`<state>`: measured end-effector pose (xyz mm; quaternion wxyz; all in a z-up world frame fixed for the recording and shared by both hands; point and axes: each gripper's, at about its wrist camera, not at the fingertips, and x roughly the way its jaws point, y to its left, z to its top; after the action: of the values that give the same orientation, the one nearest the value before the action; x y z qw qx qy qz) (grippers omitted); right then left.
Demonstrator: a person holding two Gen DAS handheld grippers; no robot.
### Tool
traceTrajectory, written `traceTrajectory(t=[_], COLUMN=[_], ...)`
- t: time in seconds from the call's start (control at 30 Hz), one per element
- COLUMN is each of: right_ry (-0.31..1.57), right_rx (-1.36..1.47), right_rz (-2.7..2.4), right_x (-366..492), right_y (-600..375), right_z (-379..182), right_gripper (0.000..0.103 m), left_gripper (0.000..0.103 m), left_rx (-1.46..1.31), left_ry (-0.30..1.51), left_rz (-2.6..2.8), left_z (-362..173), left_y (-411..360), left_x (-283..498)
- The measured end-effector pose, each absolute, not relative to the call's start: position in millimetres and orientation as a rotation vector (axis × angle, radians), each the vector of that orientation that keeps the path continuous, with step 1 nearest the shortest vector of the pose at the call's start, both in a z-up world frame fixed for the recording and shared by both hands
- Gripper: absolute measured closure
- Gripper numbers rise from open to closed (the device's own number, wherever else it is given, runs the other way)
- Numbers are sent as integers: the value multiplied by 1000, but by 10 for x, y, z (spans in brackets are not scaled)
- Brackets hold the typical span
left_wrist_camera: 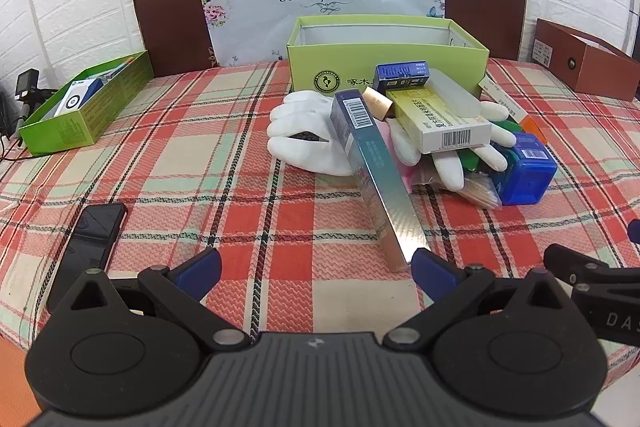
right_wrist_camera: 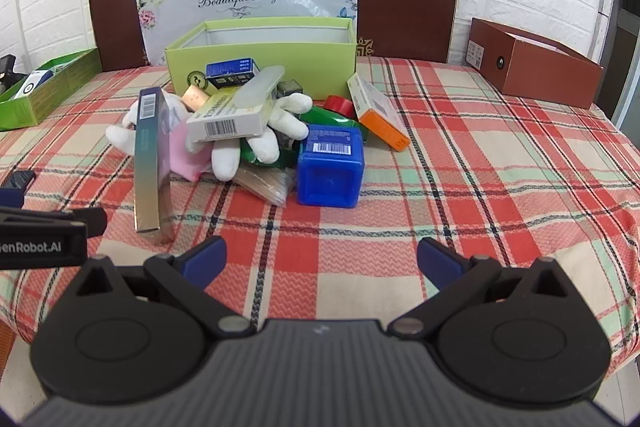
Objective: Organize objects
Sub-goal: 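Reach the left gripper to the teal slim box while the right approaches the blue container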
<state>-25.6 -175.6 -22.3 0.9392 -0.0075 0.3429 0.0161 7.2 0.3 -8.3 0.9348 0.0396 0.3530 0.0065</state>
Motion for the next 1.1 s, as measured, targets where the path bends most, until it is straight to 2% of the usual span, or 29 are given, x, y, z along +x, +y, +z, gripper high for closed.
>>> traceTrajectory(t=[0.7, 0.87, 0.93, 1.07, 1.1], right_ry=[768, 740, 710, 647, 641], right_rx=[27, 50, 43, 4, -18], right_rz=[52, 64, 67, 84, 96], right_x=[66, 170, 236, 435, 497], right_y=[-1815, -1893, -1911, -1912, -1895], right_z=[-443, -477, -465, -441, -446], right_gripper=[0, 0, 0, 2, 7], left_gripper=[0, 5, 9, 36, 43], left_rx=[27, -1, 7, -18, -39], left_ry=[758, 731, 718, 745, 752], left_rz=[-10, -46, -61, -113, -128], left_z=[-204, -157, -164, -248, -274], left_y=[32, -47, -103, -81, -41], left_x=[437, 644, 717, 840, 851])
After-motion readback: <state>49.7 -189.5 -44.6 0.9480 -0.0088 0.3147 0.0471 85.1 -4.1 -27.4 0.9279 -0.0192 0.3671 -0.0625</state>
